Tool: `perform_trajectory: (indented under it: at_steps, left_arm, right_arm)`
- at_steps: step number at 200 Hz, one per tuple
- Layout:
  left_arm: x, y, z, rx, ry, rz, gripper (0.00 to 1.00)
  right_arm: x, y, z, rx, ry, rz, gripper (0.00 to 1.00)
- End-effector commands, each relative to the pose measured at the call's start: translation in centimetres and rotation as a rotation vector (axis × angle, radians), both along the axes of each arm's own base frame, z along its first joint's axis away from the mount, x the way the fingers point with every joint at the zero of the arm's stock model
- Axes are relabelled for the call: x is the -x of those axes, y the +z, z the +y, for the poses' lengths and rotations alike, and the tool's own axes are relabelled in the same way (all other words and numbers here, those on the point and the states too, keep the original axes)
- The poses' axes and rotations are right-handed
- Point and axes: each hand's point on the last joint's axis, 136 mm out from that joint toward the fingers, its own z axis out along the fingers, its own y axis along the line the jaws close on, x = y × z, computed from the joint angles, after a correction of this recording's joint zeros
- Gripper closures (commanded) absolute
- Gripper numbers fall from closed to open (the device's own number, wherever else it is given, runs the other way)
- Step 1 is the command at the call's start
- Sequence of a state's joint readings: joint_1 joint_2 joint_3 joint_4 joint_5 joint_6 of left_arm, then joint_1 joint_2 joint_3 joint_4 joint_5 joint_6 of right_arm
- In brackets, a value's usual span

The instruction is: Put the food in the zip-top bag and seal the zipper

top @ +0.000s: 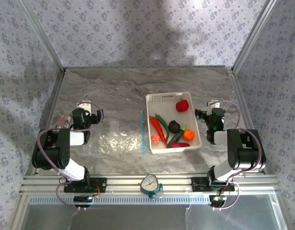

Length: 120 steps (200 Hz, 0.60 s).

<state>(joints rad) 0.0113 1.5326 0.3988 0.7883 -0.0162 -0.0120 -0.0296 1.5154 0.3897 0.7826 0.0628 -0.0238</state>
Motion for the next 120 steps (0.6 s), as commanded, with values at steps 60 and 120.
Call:
perform_trajectory:
  at_steps: [60,120]
  left_arm:
    - [-0.8,1.1,0.3,0.024,-0.001,-0.037,0.00]
    - [-0.3,8.2,-2.0,0.014,0.074,0.099,0.24]
  right_arm:
    - [-0.4,3.7,-1.6,-0.041,-0.077,0.040,0.11]
    - [2.9,9.0,0.2,-0.147,-0.131,0.201,0.10]
